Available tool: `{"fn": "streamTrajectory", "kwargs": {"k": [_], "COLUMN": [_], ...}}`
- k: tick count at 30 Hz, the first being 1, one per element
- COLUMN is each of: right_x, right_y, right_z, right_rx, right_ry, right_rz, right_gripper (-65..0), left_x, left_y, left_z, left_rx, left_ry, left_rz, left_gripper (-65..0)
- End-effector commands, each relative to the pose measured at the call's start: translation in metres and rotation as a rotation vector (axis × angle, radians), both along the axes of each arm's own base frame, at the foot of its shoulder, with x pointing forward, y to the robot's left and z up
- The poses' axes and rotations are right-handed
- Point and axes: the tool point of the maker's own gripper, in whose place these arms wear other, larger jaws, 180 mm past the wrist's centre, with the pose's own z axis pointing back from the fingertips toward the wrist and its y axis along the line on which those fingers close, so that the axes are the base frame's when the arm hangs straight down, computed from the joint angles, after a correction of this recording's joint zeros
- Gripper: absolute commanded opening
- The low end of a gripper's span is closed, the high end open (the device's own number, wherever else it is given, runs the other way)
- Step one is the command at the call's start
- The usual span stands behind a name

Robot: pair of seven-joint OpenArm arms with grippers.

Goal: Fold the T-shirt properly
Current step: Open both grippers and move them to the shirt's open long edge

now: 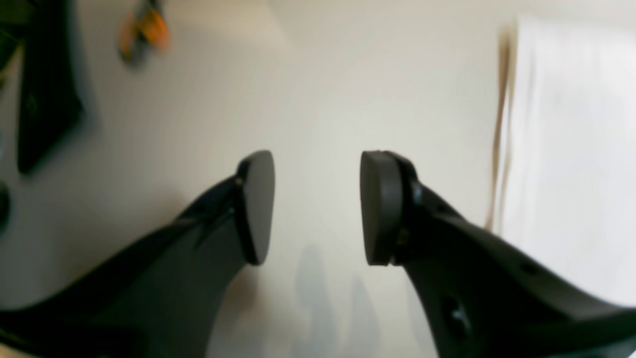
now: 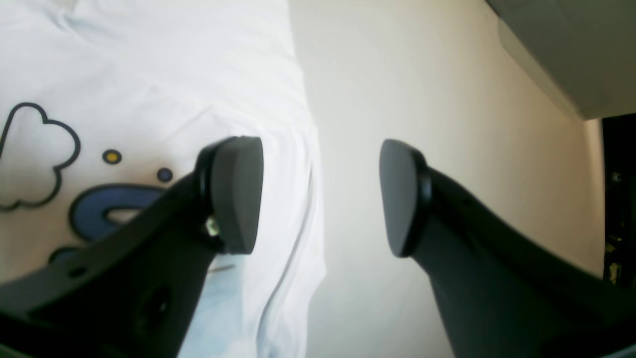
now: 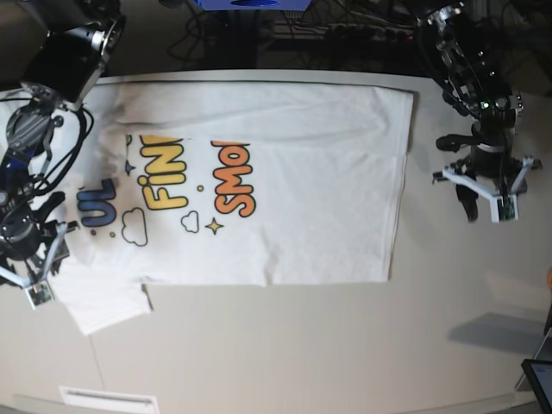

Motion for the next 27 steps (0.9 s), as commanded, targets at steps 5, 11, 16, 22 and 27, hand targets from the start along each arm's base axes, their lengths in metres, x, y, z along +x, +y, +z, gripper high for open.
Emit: {"fn": "streamTrajectory", "kwargs": {"k": [5, 11, 16, 22, 27], "right_x": [0.005, 0.027, 0.044, 0.068, 0.084], "right_y": [-0.02, -0.033, -0.054, -0.062, -0.068], "right_z": [0.011, -0.008, -0.023, -0.029, -0.037], "right_rx": [-0.04, -0.006, 0.053, 0.178, 0.372], "right_ry": [-0.015, 0.065, 0.125, 0.151, 0.185], "right_rz": [-0.023, -0.023, -0.054, -0.096, -0.162], "right_gripper": [-29.6, -29.5, -28.0, -19.4, -19.2], "left_x": [0.011, 0.031, 0.048, 0.049, 0.046], "left_y": [-0.012, -0.014, 0.01, 0.026, 0.027], "left_z": [0.01, -0.025, -0.02, -0.012, -0.018], "left_rx": [0.044, -0.02, -0.018, 0.031, 0.029], "left_ry": [-0.012, 0.086, 0.13, 0.141, 0.157], "left_rz": [-0.077, -0.085, -0.04, -0.027, -0.026], "left_gripper": [-37.1, -35.9, -35.9, -35.9, -35.9]}}
